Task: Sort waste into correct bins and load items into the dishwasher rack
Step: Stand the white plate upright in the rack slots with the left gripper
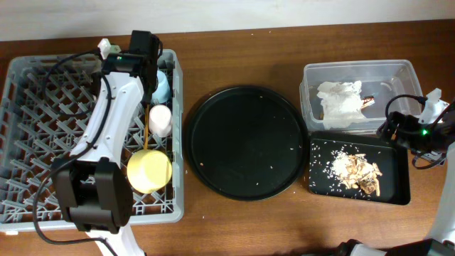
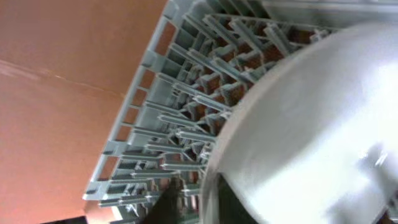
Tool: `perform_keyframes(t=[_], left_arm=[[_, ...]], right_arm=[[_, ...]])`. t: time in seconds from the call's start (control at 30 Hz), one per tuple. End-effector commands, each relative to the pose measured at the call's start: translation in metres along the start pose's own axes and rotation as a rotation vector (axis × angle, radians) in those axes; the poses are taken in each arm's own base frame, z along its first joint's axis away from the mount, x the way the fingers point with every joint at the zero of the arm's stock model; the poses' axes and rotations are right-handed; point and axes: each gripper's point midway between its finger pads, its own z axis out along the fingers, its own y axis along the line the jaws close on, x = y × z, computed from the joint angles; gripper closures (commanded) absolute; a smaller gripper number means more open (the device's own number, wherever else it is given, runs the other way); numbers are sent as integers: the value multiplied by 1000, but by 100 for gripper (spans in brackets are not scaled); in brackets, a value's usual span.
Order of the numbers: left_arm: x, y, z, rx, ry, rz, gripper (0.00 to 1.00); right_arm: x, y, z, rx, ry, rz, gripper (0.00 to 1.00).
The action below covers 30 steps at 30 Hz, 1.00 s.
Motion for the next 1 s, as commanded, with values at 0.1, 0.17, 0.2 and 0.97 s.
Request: perform_keyframes(t=[0.1,0.17,0.2,0.97], left_arm=[[3,-5,3,27,17,-4,1],[-2,-5,-4,76,14,-30,1],[-6,-8,-12,145,17,-56,1],[-36,-44,-149,1148,-43,-78,1]], right_arm=[[-3,0,-3,0,-14,-2,1],[-3,0,-3,0,-14,-2,1],[-3,0,-3,0,-14,-2,1],[-3,0,-2,0,-10,-2,1]])
